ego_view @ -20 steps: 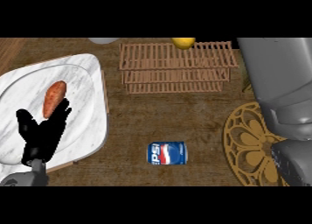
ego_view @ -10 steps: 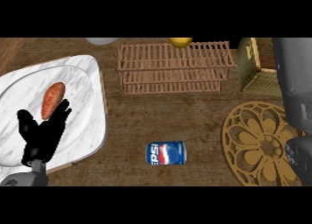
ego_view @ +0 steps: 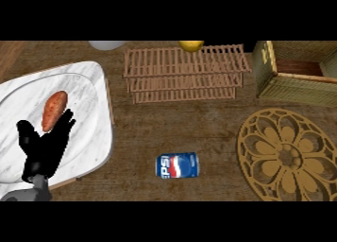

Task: Pick the lemon from the placemat and place it in the tiered shelf

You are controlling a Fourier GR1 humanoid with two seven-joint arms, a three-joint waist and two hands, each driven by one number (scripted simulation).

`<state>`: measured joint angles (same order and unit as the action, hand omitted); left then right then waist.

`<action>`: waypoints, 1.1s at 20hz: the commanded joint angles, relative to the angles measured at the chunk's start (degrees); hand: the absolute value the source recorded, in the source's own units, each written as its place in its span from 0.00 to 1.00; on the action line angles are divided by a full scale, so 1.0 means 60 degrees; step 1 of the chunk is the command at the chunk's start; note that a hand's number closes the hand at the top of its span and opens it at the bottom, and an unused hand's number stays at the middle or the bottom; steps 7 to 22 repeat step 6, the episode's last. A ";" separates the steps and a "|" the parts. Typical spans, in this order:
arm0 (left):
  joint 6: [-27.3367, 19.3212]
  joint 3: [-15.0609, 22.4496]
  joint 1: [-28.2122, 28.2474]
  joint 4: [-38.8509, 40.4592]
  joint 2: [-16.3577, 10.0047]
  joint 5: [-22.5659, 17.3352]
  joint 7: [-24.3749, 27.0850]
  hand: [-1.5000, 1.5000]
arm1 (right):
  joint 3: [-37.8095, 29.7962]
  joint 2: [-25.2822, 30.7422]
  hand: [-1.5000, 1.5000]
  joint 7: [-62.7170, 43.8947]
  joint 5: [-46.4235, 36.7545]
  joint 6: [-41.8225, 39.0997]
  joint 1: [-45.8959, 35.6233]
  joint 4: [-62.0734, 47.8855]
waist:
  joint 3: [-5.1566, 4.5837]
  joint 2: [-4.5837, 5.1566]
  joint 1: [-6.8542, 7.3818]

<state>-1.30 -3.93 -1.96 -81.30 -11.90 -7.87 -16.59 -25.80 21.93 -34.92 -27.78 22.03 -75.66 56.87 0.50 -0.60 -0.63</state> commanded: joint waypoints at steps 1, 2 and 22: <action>-0.0089 0.0028 0.0054 0.0880 0.0322 0.0085 0.0225 0.50 | -0.0606 0.0777 0.00 -0.0108 0.0968 -0.0984 0.0949 0.0942 | -0.0081 0.0061 -0.0121; 0.0093 -0.0064 -0.0222 0.0787 0.0029 -0.0024 -0.0255 0.50 | -0.0367 0.0791 0.00 -0.0253 0.0985 -0.1321 0.1183 0.1361 | -0.0082 0.0051 -0.0100; 0.0486 -0.0290 -0.0292 0.1275 -0.0055 -0.0222 0.0258 0.50 | -0.0845 0.1731 0.00 -0.0426 0.1671 -0.2056 0.1333 0.1633 | -0.0089 0.0086 -0.0030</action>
